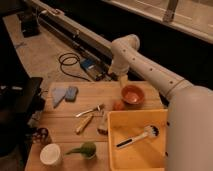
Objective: Wipe red bowl with sponge
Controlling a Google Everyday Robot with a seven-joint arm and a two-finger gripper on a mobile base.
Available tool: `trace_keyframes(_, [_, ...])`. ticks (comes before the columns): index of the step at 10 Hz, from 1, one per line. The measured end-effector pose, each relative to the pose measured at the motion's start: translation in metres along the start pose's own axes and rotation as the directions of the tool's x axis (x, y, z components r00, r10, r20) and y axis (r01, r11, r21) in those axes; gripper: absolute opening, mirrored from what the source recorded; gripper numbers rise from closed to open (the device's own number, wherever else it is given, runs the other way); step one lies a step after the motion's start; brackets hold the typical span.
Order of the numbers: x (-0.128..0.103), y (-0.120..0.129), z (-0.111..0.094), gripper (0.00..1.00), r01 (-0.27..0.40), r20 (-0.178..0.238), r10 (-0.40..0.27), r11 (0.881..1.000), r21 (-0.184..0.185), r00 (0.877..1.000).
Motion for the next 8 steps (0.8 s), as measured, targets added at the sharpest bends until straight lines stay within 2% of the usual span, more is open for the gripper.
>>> trace_keyframes(2, [-0.023,-0.037,0.005,0.74,0.101,0.015,-0.101,0.995,-0.001,0.995])
trace_keyframes(4, [-0.048,-0.066,0.007,0.74,0.190,0.042,-0.190,0.982,0.011,0.981])
trace_keyframes(7, [-0.097,-0.105,0.019,0.74,0.337,0.085,-0.338,0.941,0.023,0.937])
trace_keyframes(8, [-0.124,-0.118,0.031,0.74,0.414,0.099,-0.414,0.910,0.022,0.905])
